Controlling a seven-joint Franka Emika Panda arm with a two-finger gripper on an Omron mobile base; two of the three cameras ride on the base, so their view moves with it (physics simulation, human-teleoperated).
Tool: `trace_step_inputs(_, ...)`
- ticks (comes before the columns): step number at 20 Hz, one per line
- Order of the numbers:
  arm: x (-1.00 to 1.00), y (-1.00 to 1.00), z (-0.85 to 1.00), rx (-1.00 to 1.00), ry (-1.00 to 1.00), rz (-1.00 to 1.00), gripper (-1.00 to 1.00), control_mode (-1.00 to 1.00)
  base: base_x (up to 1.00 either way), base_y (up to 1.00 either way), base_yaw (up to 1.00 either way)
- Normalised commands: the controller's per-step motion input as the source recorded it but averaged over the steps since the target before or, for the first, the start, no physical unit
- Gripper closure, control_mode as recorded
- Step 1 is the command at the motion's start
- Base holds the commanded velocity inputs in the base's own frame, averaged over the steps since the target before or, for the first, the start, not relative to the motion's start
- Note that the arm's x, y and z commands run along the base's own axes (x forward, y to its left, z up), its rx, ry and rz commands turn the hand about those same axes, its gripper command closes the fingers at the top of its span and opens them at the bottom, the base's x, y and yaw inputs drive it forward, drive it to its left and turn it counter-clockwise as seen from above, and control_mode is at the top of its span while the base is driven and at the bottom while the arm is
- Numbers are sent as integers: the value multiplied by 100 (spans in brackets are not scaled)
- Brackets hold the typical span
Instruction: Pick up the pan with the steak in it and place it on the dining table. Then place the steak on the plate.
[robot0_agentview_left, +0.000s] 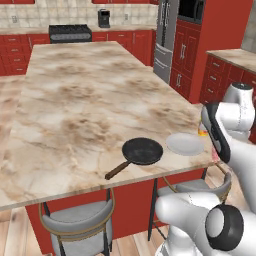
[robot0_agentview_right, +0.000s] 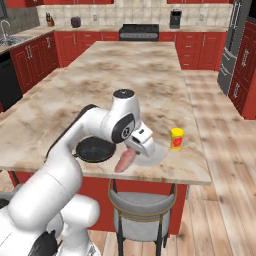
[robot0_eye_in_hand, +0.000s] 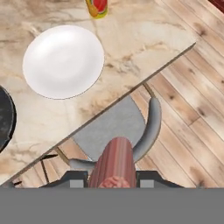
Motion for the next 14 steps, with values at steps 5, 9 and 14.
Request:
trace_step_inputs(5,100,-20,-11,11,0,-4,100,-100,0,0,0)
trace_step_inputs(9,100,0,0,14,0,-15,100,-100,0,0,0)
trace_step_inputs(14,97,-6,-6,17,0,-14,100,-100,0,0,0)
